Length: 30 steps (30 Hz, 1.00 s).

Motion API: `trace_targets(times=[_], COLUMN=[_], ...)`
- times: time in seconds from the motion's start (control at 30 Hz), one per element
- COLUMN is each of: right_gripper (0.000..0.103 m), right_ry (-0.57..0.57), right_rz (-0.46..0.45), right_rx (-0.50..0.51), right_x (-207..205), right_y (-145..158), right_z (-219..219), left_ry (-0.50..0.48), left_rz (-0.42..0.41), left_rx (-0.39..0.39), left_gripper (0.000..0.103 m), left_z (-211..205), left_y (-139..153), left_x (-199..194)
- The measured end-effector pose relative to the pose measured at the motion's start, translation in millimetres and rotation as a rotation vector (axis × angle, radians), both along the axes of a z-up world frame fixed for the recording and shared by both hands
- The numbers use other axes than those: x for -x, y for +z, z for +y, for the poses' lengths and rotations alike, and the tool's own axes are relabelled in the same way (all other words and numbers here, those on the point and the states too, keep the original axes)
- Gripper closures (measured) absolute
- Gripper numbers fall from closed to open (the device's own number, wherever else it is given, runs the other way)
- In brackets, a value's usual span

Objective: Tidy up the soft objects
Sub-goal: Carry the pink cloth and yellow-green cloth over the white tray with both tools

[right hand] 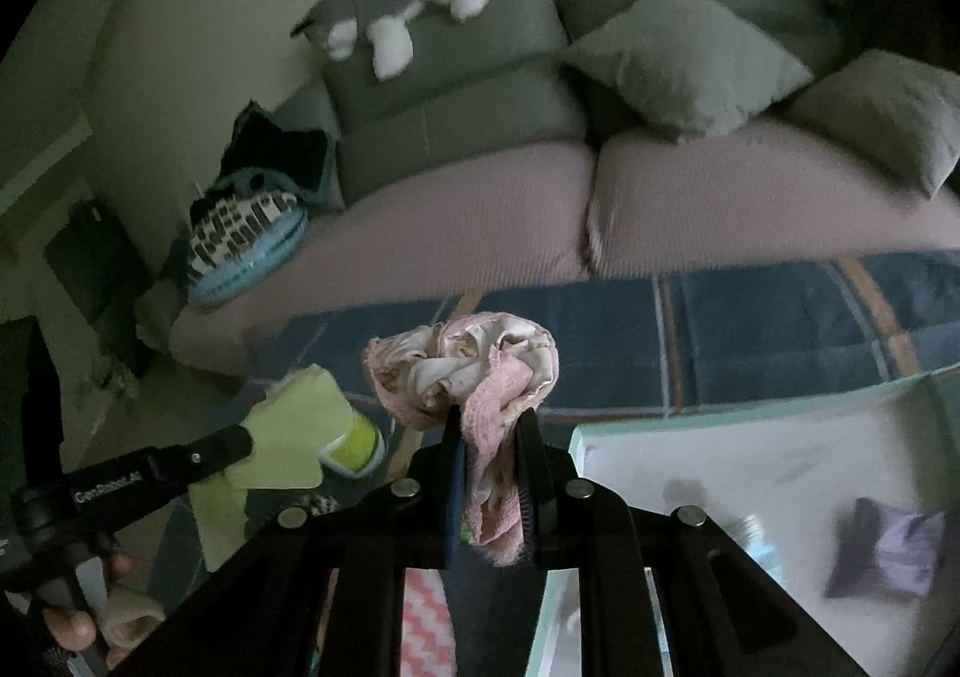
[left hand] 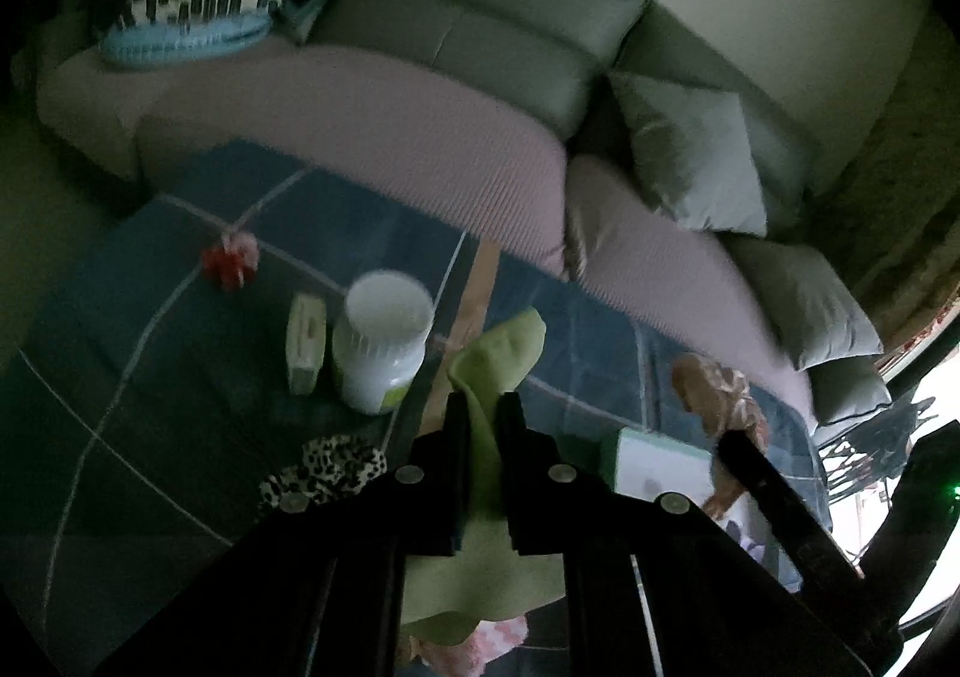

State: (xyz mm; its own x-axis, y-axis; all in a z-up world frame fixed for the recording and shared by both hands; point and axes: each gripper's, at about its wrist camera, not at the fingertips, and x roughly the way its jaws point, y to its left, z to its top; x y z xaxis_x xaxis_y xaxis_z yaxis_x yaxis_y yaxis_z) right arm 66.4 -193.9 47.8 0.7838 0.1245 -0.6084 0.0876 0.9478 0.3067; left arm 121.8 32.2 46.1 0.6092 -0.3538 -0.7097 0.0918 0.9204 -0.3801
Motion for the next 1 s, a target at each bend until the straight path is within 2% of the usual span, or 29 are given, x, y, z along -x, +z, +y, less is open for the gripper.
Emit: trace_targets(times=[0.23, 0.47, 0.77, 1.0], right_gripper=[0.087, 0.087, 0.087, 0.087], right_ry=[-0.086, -0.222, -0.424, -0.509], right_rz=[-0.103, -0.159, -0.151, -0.101], right_rx=[0.060, 0.103, 0.102, 0.077], right_x=[43, 93, 145, 154], right_y=[49, 77, 83, 68], right_z=[-25, -64, -125, -157], left_ry=[-0.032, -0.133, -0.311, -0.402], left_rz=[-0.116, -0.188, -0.191, -0.163], left_rx=[0.002, 0.008, -0.024, -0.057], left_gripper=[0.093, 0.093, 0.093, 0.093], left_z=[-9, -41, -113, -159], left_y=[38, 60, 56, 39], left_x=[25, 41, 50, 52])
